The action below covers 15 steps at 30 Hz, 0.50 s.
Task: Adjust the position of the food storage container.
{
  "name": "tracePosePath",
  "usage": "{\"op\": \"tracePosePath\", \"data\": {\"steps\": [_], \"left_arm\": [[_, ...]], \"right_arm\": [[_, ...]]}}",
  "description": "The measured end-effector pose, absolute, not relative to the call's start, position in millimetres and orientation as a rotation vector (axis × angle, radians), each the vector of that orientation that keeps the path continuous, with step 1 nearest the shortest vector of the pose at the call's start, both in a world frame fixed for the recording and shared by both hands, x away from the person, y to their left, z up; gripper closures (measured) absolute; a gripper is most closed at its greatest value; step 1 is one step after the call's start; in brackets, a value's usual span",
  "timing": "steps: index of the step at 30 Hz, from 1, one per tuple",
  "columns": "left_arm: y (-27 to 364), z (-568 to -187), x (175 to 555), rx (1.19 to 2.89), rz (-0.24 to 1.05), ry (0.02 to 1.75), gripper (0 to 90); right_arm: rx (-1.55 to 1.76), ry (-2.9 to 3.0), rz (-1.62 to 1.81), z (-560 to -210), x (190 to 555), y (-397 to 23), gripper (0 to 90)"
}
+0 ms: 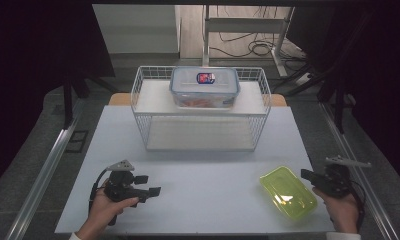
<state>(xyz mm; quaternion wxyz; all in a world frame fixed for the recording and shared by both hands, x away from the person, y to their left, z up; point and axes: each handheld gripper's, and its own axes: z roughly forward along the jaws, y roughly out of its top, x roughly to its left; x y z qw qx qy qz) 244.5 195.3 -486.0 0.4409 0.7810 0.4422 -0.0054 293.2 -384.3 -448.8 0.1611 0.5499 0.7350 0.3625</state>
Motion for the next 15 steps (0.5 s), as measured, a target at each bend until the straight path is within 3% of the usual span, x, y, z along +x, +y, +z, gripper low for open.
{"op": "tracePosePath", "data": {"steps": [7, 15], "left_arm": [[197, -487, 244, 1.935, -0.010, 1.105, 24.2], [194, -490, 244, 1.943, -0.024, 1.103, 24.2]], "right_arm": [[1.583, 2.145, 0.899, -468, 326, -367, 88.6], [1.541, 2.202, 0.906, -467, 333, -347, 88.7]]}}
